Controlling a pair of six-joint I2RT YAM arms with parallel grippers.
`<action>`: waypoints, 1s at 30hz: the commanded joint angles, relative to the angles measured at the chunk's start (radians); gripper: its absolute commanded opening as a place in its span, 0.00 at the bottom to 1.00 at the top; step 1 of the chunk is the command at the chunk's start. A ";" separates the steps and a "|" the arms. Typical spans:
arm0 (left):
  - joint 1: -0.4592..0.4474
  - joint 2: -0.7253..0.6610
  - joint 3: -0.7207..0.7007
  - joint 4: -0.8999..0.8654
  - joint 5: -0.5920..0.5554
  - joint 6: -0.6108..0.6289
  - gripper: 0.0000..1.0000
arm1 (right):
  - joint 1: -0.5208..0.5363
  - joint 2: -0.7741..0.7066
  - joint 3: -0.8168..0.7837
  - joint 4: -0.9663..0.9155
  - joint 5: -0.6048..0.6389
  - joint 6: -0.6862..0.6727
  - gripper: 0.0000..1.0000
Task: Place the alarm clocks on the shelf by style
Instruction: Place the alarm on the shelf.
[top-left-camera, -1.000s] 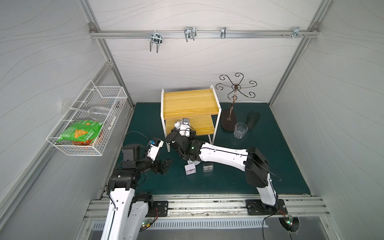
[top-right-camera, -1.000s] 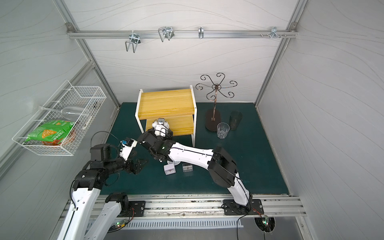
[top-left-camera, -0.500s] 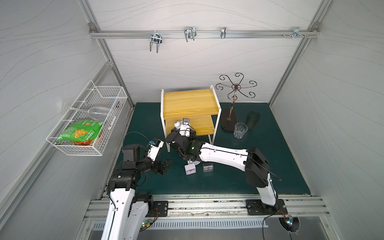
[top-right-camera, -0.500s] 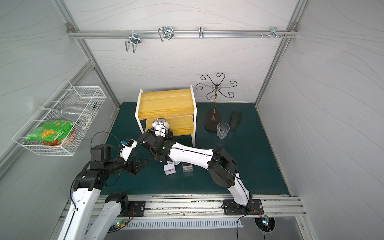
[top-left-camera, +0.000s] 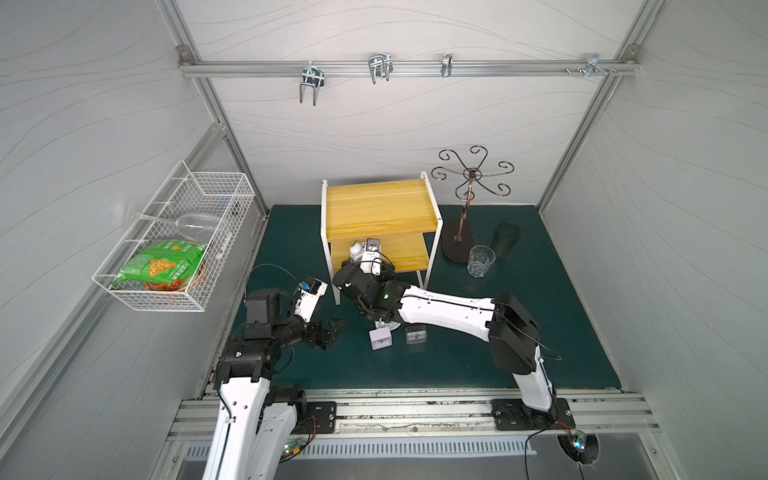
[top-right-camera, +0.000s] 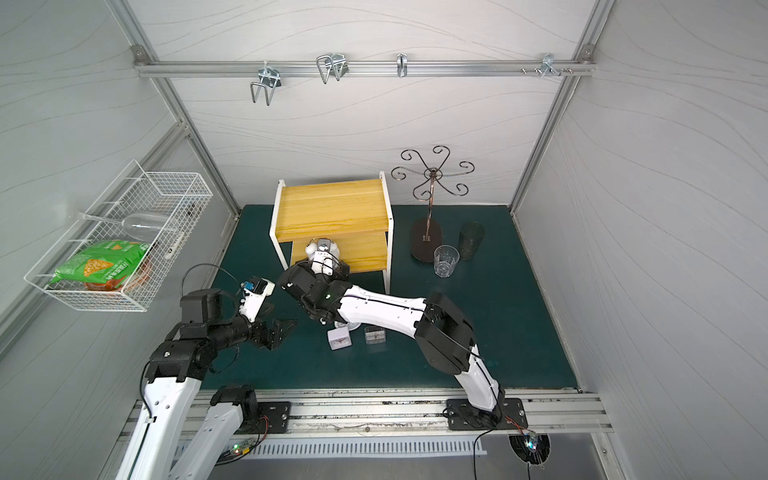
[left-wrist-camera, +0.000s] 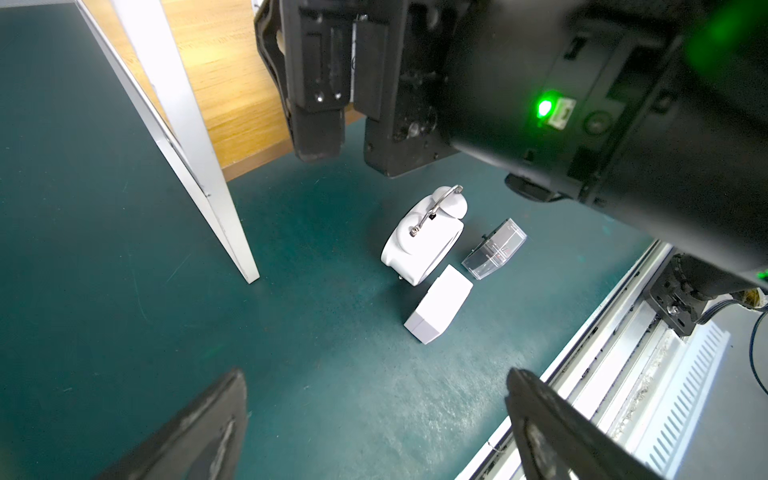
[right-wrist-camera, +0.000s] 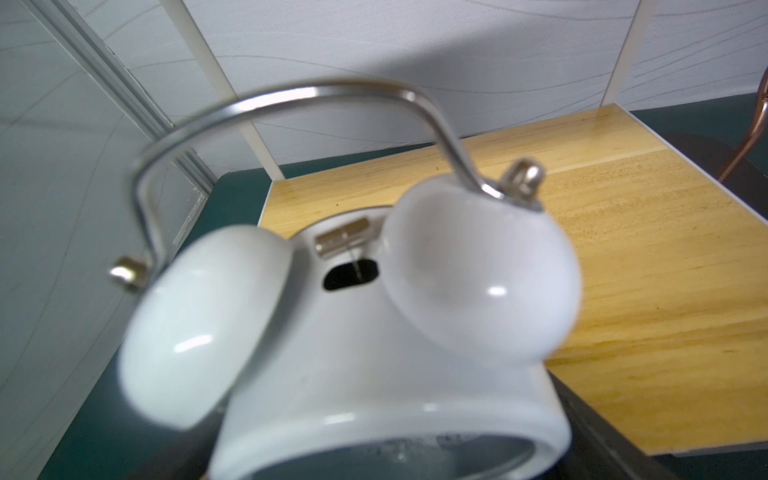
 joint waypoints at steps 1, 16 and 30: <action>0.005 -0.008 0.002 0.021 0.015 0.009 0.99 | -0.020 -0.036 -0.011 0.003 0.007 -0.002 0.99; 0.005 -0.010 0.001 0.022 0.015 0.009 0.99 | 0.000 -0.087 -0.097 0.117 -0.002 -0.091 0.99; 0.005 -0.016 0.001 0.023 0.012 0.006 0.99 | 0.019 -0.146 -0.160 0.146 -0.017 -0.116 0.99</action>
